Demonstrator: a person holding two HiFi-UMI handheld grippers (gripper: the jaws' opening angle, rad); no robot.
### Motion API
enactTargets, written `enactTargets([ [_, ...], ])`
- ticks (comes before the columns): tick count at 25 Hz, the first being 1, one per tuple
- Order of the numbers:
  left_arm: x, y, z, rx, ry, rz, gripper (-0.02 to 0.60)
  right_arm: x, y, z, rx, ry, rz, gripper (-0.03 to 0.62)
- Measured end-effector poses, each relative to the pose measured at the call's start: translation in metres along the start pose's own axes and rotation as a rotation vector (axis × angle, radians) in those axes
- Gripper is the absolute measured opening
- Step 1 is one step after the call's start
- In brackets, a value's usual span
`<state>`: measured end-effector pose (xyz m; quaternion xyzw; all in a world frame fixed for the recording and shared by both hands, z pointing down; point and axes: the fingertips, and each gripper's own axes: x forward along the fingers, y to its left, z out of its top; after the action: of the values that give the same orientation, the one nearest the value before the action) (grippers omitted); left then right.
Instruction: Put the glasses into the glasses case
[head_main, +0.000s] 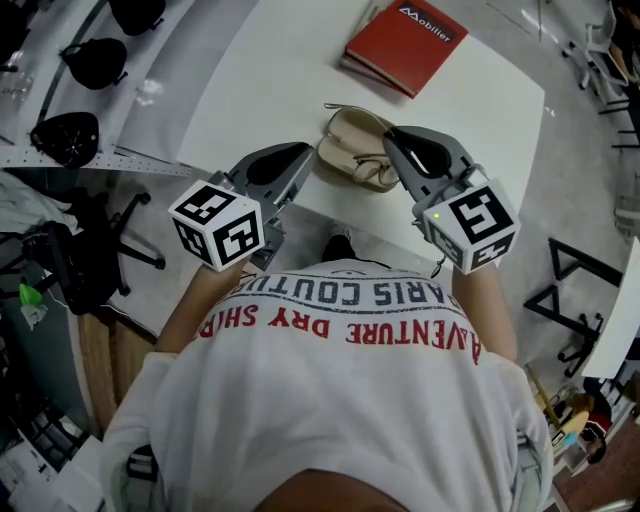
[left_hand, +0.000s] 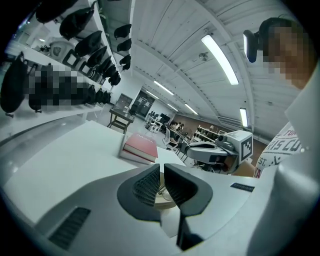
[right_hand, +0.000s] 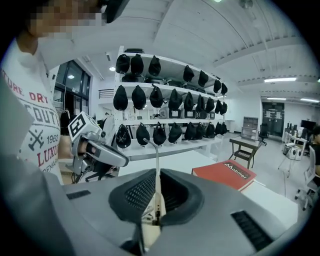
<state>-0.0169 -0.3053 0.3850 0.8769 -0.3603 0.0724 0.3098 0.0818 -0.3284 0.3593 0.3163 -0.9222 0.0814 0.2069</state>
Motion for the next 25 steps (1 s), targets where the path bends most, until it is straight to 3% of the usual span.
enactTargets([
  [11, -0.005, 0.025, -0.002, -0.028, 0.012, 0.057, 0.046, 0.05, -0.003, -0.007, 0.026, 0.011, 0.051, 0.037],
  [25, 0.003, 0.038, -0.014, -0.054, 0.047, 0.052, 0.046, 0.061, -0.014, -0.072, 0.137, 0.124, 0.036, 0.037],
])
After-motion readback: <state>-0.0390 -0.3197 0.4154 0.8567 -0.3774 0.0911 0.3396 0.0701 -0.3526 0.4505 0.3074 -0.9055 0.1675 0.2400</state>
